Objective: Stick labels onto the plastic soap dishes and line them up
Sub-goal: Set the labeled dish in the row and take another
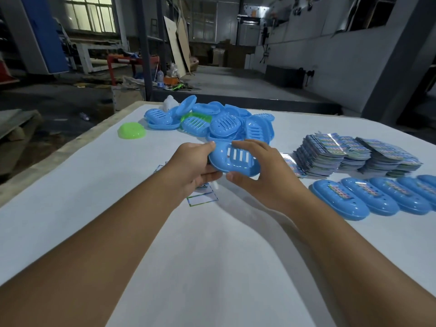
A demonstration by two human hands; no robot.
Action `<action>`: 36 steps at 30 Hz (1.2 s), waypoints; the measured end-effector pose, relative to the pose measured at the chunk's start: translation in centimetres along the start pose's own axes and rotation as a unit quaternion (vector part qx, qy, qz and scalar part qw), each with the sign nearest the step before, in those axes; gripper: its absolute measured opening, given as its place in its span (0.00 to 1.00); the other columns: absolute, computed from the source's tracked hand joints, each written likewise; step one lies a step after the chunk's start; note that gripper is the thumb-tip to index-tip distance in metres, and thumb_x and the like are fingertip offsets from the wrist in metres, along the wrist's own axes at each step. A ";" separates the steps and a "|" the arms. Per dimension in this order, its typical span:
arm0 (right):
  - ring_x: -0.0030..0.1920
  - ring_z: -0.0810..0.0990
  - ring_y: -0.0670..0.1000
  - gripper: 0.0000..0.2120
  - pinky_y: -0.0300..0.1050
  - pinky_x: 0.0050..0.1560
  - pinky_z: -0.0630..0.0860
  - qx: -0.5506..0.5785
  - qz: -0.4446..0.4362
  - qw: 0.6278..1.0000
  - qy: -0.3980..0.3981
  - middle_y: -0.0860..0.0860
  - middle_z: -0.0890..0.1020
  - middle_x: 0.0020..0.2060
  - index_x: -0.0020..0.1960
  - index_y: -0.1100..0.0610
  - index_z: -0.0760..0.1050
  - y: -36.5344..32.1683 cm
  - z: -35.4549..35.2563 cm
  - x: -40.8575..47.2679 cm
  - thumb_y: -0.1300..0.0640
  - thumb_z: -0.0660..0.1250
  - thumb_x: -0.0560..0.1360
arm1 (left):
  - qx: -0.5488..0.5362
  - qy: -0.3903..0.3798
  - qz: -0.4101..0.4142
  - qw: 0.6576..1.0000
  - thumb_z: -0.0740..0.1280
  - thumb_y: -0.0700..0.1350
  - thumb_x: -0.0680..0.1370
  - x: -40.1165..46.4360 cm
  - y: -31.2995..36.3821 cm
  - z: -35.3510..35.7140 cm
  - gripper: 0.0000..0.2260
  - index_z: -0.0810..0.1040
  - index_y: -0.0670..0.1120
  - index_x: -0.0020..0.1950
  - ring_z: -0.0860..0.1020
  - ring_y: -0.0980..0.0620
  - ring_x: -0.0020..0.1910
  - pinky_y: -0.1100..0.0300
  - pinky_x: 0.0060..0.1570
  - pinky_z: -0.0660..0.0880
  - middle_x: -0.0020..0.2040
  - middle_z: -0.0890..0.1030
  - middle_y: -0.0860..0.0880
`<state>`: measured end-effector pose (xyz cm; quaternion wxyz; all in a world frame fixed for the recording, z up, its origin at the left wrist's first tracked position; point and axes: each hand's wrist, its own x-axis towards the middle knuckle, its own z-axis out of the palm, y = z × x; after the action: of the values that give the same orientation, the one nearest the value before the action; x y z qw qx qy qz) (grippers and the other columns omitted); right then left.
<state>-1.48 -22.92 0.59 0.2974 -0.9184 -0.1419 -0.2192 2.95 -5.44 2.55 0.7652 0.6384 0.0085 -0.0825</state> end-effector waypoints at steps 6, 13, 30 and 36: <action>0.65 0.68 0.51 0.28 0.44 0.58 0.65 -0.046 0.045 0.996 -0.054 0.43 0.73 0.62 0.71 0.39 0.69 0.7 -0.1 0.0 0.40 0.72 0.73 | 0.325 0.094 0.109 0.935 0.63 0.51 0.82 0.2 0.3 -1.6 0.15 0.81 0.42 0.43 0.83 0.47 0.36 0.55 0.38 0.80 0.40 0.85 0.43; 0.64 0.73 0.55 0.26 0.51 0.65 0.71 -0.087 0.101 0.981 -0.143 0.48 0.77 0.64 0.70 0.40 0.68 1.3 0.0 0.1 0.40 0.70 0.74 | 0.622 0.133 0.101 0.765 0.74 0.61 0.71 -0.4 -0.2 -3.2 0.23 0.77 0.47 0.57 0.77 0.46 0.52 0.56 0.46 0.72 0.54 0.79 0.47; 0.69 0.71 0.55 0.29 0.51 0.68 0.69 -0.087 0.115 0.978 -0.149 0.47 0.75 0.68 0.73 0.41 0.67 0.4 0.1 -0.3 0.37 0.69 0.74 | 0.445 0.071 0.060 0.891 0.80 0.47 0.69 0.5 0.9 -3.7 0.11 0.80 0.45 0.39 0.78 0.55 0.32 0.62 0.26 0.70 0.38 0.81 0.51; 0.58 0.77 0.40 0.23 0.41 0.57 0.73 0.059 0.108 0.992 -0.017 0.39 0.80 0.59 0.67 0.45 0.76 -0.2 0.4 0.0 0.41 0.72 0.74 | 0.309 -0.019 0.128 0.942 0.79 0.50 0.71 0.3 1.3 -2.7 0.06 0.83 0.54 0.39 0.82 0.65 0.35 0.73 0.32 0.74 0.36 0.85 0.61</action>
<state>-1.38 -22.47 0.39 0.3703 -0.9128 -0.0596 -0.1615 3.69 -2.64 3.32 0.5347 0.8373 -0.1139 0.0059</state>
